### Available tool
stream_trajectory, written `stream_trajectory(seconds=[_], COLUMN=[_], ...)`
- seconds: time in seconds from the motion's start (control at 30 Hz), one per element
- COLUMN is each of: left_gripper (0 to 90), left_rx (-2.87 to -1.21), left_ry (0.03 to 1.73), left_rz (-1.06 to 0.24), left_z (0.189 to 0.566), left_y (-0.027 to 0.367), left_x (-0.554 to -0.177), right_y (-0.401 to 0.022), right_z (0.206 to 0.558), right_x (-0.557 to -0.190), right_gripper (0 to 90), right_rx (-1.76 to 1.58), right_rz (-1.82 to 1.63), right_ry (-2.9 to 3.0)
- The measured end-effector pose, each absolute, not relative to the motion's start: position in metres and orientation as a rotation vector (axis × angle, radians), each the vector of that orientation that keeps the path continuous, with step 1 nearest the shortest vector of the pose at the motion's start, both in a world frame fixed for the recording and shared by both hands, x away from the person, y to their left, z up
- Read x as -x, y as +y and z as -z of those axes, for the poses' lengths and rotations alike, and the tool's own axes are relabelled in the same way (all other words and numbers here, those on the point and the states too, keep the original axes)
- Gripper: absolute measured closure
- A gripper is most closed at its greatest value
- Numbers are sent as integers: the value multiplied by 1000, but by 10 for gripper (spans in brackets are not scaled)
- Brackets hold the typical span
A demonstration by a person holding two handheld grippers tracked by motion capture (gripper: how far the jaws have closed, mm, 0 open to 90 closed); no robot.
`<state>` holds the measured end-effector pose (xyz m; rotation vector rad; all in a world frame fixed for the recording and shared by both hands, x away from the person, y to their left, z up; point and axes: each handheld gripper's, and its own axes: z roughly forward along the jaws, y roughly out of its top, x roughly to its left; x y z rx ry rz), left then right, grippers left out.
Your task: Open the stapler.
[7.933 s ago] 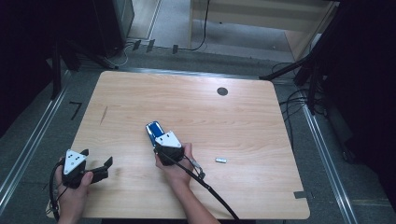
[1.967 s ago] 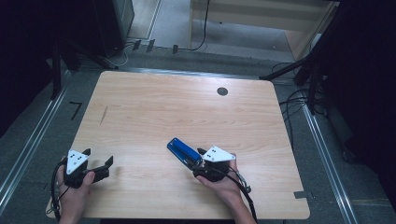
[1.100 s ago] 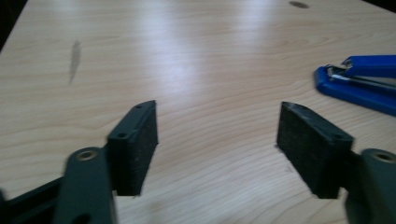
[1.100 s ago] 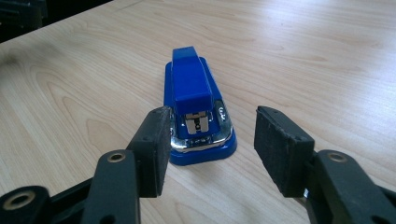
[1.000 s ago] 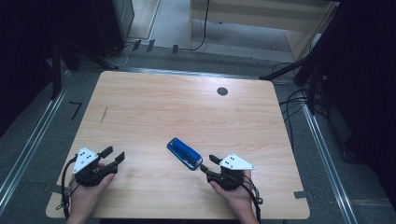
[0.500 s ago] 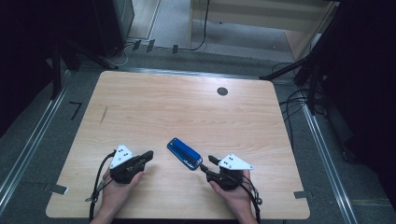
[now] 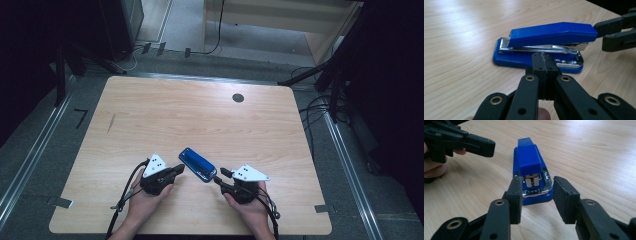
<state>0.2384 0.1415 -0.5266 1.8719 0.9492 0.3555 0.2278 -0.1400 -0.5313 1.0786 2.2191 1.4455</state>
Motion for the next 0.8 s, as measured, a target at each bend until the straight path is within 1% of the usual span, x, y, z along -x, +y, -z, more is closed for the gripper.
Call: stream_trajectory(seconds=[0.13,0.4,0.47,0.57,0.8], left_gripper=[900,900,900,900,900], left_rx=[-1887,-1884,-1935,-1954,-1989], left_ry=[978,997,972,965,996], left_rz=[-342,-319,-318,-318,-302], left_z=[531,531,531,532,533], left_y=[133,122,116,111,110], left_x=[-245,-252,-254,-255,-257], right_y=[-140,-140,-139,-138,-136], right_z=[531,532,532,532,533], right_x=[-229,-230,-231,-232,-233], right_gripper=[668,837,868,895,900], right_rx=[-1074,-1069,-1073,-1077,-1082], right_rz=[-1446,-1444,-1444,-1439,-1430], right_ry=[2232,2272,2275,2278,2284])
